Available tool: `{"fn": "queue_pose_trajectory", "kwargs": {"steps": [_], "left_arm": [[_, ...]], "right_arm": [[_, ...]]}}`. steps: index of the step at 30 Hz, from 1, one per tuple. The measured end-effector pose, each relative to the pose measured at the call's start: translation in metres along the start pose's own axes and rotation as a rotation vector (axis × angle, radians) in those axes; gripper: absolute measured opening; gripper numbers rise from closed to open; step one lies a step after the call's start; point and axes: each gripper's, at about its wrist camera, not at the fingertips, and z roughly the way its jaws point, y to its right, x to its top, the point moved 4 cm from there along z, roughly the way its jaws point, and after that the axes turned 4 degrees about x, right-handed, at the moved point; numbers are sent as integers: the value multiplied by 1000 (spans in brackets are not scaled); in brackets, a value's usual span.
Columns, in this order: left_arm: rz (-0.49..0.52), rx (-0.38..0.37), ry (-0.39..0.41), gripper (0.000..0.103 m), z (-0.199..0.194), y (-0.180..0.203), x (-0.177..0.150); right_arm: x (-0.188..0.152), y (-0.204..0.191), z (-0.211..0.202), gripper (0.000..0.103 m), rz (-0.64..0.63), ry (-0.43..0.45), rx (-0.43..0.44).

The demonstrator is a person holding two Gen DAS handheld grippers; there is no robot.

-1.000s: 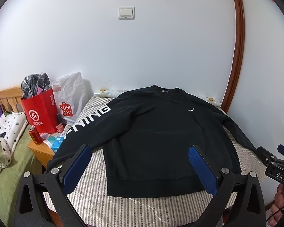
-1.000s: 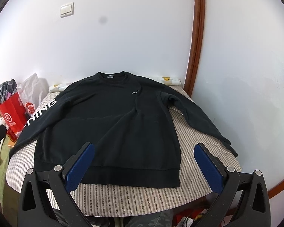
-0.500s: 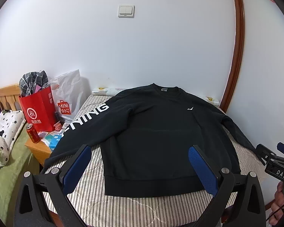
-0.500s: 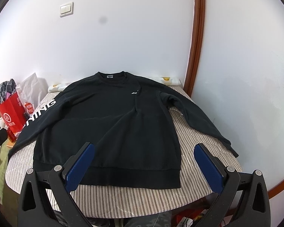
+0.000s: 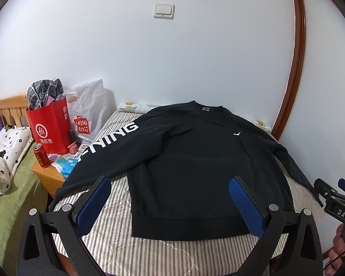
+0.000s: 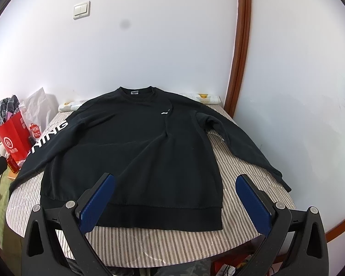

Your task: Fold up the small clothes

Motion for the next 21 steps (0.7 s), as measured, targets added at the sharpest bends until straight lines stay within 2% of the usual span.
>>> {"fn": "queue_pose_trajectory", "kwargs": {"steps": [14, 21], "left_arm": [[18, 13, -10, 103, 18, -6, -3], [2, 1, -43, 103, 45, -11, -4]], "right_arm": [[-8, 15, 21, 103, 26, -25, -50], [-3, 24, 36, 103, 48, -4, -54]]}}
